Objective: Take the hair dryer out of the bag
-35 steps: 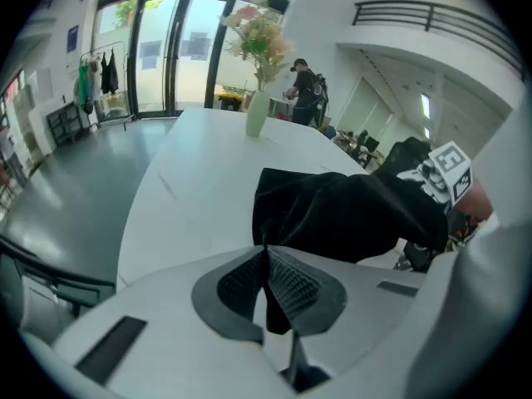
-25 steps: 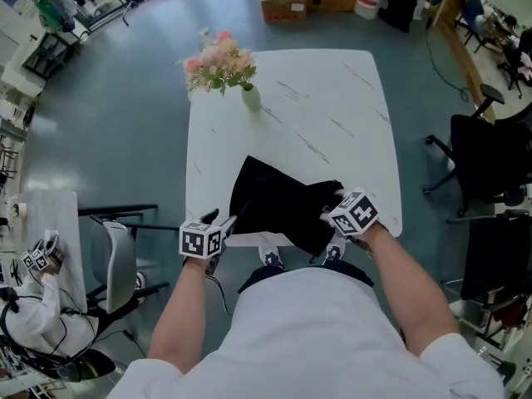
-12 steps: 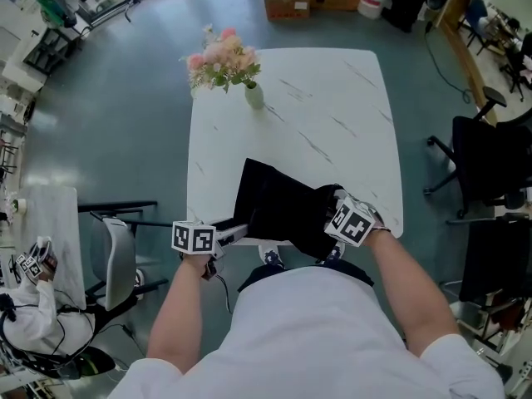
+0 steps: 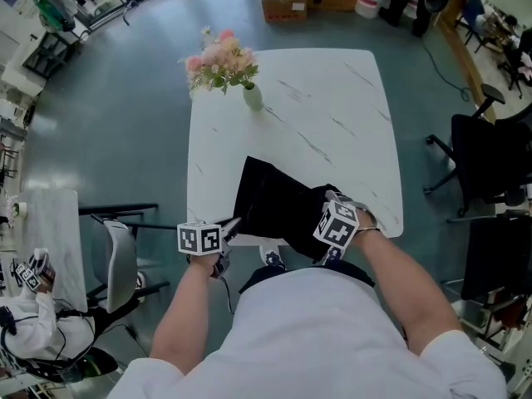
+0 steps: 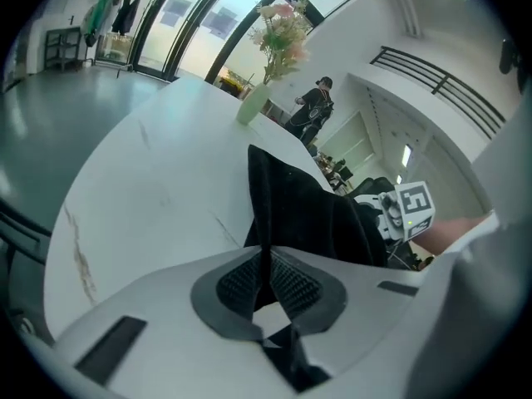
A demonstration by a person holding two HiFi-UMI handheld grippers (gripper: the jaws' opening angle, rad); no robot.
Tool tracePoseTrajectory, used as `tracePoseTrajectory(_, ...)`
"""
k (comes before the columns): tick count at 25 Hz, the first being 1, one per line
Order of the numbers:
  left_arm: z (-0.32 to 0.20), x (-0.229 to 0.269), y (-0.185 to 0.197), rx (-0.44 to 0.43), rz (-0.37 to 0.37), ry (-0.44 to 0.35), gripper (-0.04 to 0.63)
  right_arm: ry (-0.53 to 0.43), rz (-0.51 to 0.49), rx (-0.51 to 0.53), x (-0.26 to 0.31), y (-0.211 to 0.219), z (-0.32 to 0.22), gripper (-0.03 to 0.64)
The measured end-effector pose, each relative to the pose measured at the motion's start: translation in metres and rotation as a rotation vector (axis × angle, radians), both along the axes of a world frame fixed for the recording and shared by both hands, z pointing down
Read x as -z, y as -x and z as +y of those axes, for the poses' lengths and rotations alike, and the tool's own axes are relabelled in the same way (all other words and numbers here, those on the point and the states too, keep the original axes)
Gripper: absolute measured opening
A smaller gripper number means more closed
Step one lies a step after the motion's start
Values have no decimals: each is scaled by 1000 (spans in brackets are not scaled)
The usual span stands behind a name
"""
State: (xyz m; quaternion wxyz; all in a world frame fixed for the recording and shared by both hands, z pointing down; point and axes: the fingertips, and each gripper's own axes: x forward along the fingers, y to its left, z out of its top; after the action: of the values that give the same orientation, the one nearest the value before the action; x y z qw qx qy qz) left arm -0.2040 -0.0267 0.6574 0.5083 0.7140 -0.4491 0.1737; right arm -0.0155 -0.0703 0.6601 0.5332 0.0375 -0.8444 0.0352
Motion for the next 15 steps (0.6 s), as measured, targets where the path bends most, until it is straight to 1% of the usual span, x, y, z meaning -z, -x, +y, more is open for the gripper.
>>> tracePoseTrajectory(2, -5, 1, 10, 35, -46, -16, 29, -10, -13, 5, 12, 1, 0, 239)
tracePoseTrajectory(6, -19, 9, 29, 134, -97, -60, 28, -47, -34, 15, 30, -5, -3, 235)
tracePoseTrajectory(8, -25, 11, 36, 148, -129, -77, 28, -50, -55, 8, 34, -8, -3, 233)
tracePoseTrajectory(9, -28, 11, 37, 139, -159, -84, 28, -38, -73, 0, 37, -9, -1, 232)
tracePoseTrajectory(10, -30, 10, 38, 120, -206, -87, 28, -17, -94, -11, 39, -8, 1, 228)
tracePoseTrajectory(12, -33, 5, 38, 57, -315, -83, 28, 27, -129, -42, 43, -7, 5, 222)
tracePoseTrajectory(13, -33, 2, 35, 17, -351, -75, 28, 35, -135, -53, 43, -6, 5, 221)
tracePoseTrajectory(14, -32, -1, 30, -24, -369, -65, 29, 36, -132, -59, 41, -6, 6, 221)
tracePoseTrajectory(15, -31, -4, 26, -57, -368, -57, 29, 33, -128, -63, 38, -5, 7, 219)
